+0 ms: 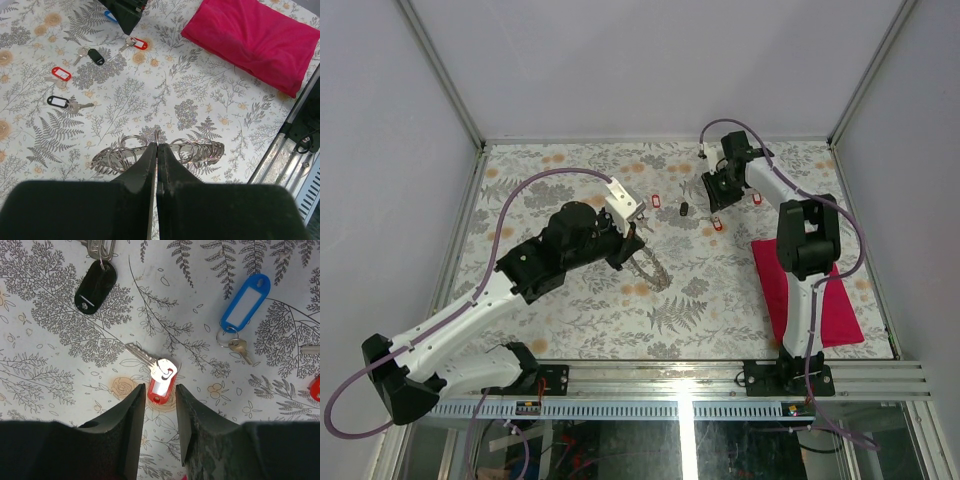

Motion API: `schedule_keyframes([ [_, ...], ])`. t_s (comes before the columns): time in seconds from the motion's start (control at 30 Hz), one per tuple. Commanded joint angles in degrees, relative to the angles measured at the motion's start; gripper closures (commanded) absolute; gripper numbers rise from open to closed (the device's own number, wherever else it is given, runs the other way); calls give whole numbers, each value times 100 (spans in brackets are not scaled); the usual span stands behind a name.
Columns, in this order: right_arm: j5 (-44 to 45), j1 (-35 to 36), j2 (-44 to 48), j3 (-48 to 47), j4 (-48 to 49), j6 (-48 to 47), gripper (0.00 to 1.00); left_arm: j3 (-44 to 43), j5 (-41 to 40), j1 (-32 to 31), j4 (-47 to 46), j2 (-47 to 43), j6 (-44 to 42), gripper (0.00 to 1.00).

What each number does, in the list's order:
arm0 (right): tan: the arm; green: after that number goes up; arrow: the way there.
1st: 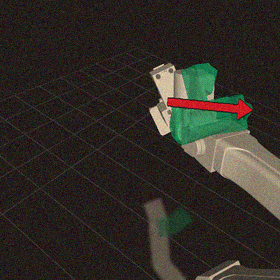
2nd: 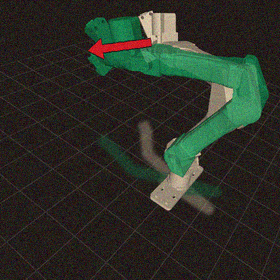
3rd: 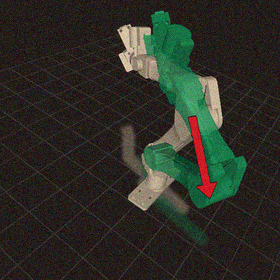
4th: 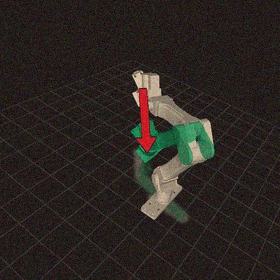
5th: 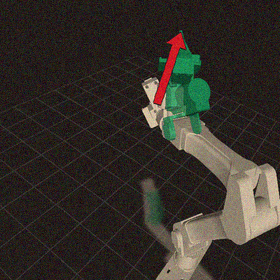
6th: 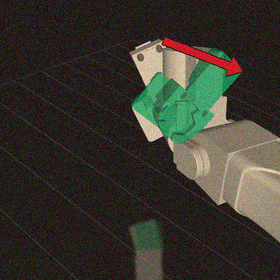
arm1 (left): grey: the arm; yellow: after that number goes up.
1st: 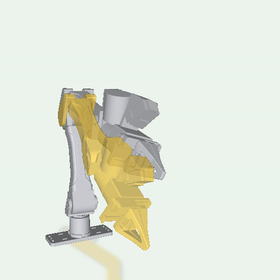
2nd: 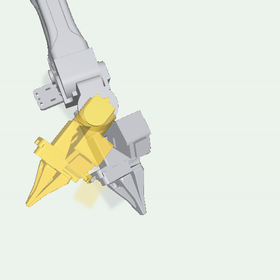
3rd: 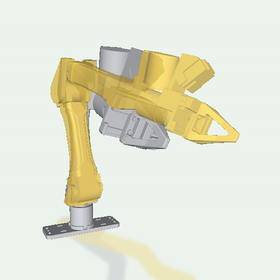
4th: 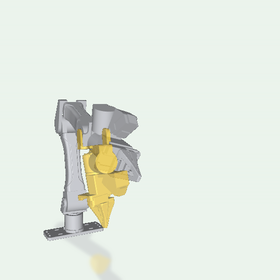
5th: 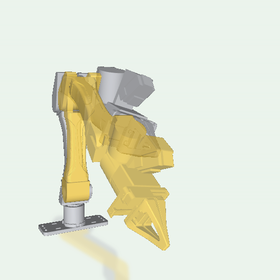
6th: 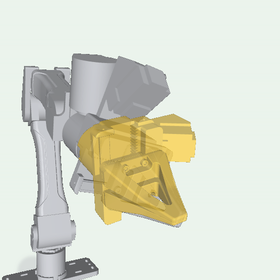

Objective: Put the keys on the keyring
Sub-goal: Pick up the key from the center of the board.

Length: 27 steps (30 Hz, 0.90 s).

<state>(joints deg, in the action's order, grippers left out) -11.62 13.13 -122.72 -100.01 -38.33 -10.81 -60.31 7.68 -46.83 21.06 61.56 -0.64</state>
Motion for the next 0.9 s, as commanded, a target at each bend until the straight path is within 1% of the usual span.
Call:
schedule_keyframes([
  [0.0, -271, -45, -261, -356, -204, -198, 64, -299, 98, 9, -85, -34, 157, 100],
  [0.23, -276, -52, -481, -518, -292, -295, 63, -374, 139, 14, -51, 17, 205, 100],
  [0.57, -403, -83, -659, -631, -377, -407, 67, -469, 201, 16, -14, 112, 269, 100],
  [0.87, -418, -114, -757, -651, -364, -482, 68, -539, 259, -4, -6, 194, 313, 100],
])
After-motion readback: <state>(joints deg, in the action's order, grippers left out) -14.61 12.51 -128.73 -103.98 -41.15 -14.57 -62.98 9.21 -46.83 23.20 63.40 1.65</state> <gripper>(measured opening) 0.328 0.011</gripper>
